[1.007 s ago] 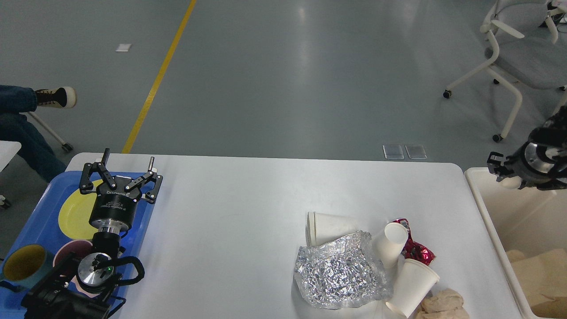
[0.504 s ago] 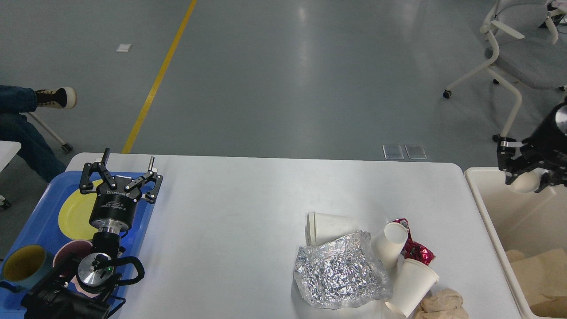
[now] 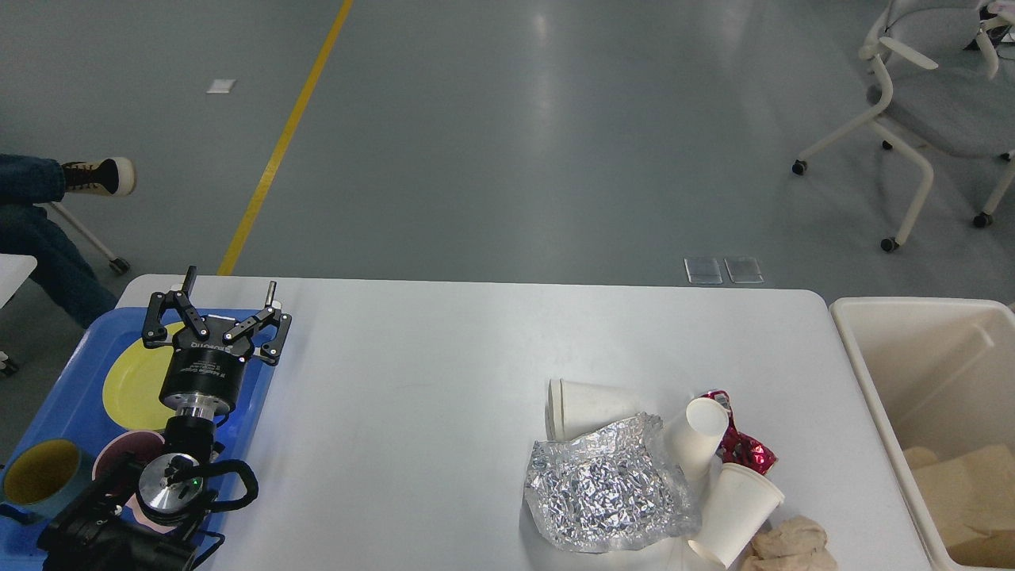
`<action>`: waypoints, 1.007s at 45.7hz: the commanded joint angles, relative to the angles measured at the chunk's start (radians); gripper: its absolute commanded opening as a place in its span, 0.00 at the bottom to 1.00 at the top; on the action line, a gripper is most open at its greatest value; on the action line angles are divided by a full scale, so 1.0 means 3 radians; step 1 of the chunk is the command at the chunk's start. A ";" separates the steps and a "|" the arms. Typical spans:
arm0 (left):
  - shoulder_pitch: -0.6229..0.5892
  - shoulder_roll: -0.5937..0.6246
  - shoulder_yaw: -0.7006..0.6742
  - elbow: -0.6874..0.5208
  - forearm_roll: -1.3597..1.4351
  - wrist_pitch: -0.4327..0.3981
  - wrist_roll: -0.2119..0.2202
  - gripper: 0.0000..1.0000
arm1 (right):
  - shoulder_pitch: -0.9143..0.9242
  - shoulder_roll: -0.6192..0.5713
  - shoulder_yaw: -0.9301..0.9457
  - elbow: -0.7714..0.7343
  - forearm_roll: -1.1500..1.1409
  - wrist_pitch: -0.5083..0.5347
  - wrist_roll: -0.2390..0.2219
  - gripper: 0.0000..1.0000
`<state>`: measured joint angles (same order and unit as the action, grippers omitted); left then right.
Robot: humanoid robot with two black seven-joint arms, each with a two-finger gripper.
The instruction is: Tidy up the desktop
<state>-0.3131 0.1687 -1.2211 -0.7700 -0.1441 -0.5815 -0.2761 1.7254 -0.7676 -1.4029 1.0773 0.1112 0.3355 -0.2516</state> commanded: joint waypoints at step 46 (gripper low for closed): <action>-0.0004 0.0000 0.0000 0.0000 0.0000 0.0001 0.0000 0.96 | -0.3834 0.1408 0.1547 -0.3448 0.0013 -0.0940 0.0026 1.00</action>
<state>-0.3144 0.1687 -1.2211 -0.7700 -0.1442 -0.5811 -0.2761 0.5745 -0.3441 -0.9394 0.0398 0.1144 0.0552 -0.2438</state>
